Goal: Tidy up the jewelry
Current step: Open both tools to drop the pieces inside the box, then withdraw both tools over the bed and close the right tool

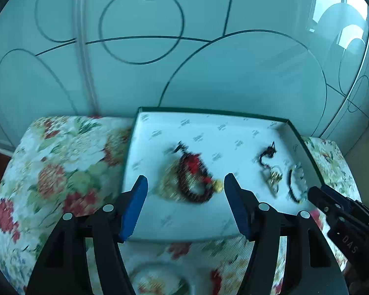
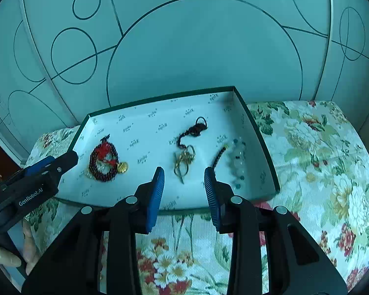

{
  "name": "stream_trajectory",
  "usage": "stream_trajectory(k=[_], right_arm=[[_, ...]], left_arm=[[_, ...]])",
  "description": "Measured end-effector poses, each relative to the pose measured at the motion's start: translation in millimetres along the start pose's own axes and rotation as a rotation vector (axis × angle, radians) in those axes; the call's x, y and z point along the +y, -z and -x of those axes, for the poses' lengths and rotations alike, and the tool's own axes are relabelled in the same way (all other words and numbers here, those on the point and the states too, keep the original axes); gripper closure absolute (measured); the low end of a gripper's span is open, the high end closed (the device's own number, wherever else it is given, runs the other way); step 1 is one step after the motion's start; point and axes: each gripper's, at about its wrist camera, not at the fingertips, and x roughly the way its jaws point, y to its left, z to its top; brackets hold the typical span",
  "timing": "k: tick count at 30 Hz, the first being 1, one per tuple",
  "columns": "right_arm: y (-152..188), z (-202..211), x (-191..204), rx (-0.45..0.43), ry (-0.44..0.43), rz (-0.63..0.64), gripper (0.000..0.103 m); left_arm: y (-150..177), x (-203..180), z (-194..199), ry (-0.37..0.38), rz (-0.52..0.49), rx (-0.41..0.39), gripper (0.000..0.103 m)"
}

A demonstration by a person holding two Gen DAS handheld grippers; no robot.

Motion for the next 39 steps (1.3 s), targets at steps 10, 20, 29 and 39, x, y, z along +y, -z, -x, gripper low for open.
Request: stream_trajectory(k=[10,20,29,39], right_arm=[[67,26,9,0.06,0.011,-0.015,0.069],[108,31,47,0.093,-0.01,0.058,0.07],[116,23,60,0.11,0.006,0.081,0.071],[120,17,66,0.1,0.043,0.113,0.079]], left_arm=[[62,42,31,-0.077,0.069,0.069,0.039],[100,63,44,-0.125,0.127,0.081,0.039],[103,70,48,-0.132,0.139,0.072,0.039],[105,71,44,-0.139,0.137,0.08,0.039]])
